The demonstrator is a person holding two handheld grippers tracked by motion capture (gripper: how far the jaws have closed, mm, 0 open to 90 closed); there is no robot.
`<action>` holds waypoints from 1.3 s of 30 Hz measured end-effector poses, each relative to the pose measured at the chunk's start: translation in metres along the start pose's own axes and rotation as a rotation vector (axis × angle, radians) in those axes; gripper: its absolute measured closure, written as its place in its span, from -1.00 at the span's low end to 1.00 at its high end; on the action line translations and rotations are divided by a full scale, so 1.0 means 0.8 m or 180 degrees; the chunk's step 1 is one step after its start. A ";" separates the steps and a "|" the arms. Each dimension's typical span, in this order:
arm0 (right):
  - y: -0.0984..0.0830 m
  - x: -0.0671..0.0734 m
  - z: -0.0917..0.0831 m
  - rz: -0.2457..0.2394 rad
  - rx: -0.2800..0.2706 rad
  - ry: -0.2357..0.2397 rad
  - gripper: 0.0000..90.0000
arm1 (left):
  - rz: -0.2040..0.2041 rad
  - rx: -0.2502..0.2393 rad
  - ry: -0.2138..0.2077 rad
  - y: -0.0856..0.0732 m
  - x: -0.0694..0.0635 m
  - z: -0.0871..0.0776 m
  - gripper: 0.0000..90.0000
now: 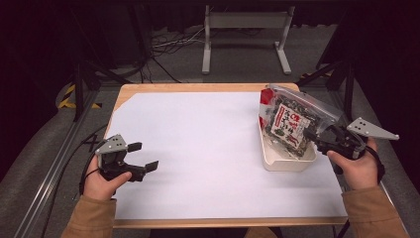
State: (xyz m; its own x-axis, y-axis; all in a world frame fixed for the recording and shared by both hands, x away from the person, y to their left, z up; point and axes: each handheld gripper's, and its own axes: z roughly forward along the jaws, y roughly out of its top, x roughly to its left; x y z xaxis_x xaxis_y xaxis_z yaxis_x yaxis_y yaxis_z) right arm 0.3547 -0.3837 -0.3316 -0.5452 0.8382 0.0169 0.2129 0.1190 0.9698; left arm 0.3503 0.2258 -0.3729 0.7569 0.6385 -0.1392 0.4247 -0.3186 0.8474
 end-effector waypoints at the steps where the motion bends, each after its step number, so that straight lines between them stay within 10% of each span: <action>1: 0.001 0.002 -0.004 -0.0028 0.0009 -0.0022 -0.25 | 0.0016 -0.0019 0.0009 0.000 -0.001 -0.001 -0.85; 20: -0.015 0.052 -0.063 -0.0214 0.0272 0.0005 -0.34 | 0.0067 -0.0188 0.0058 -0.002 -0.020 -0.012 -0.85; 30: -0.027 0.093 -0.034 -0.0484 0.0300 0.0556 -0.40 | 0.0117 -0.0225 -0.0034 -0.013 -0.023 -0.006 -0.87; 39: -0.041 0.106 -0.002 -0.0449 0.0311 0.0742 -0.41 | 0.0081 -0.0252 -0.0223 -0.028 -0.019 0.001 -0.89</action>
State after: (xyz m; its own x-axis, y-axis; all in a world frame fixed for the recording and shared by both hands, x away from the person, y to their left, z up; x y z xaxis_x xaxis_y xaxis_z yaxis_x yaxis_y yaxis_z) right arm 0.3001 -0.3174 -0.3617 -0.7443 0.6660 -0.0501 0.1927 0.2859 0.9387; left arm 0.3296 0.2228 -0.3902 0.8011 0.5794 -0.1502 0.3663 -0.2761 0.8886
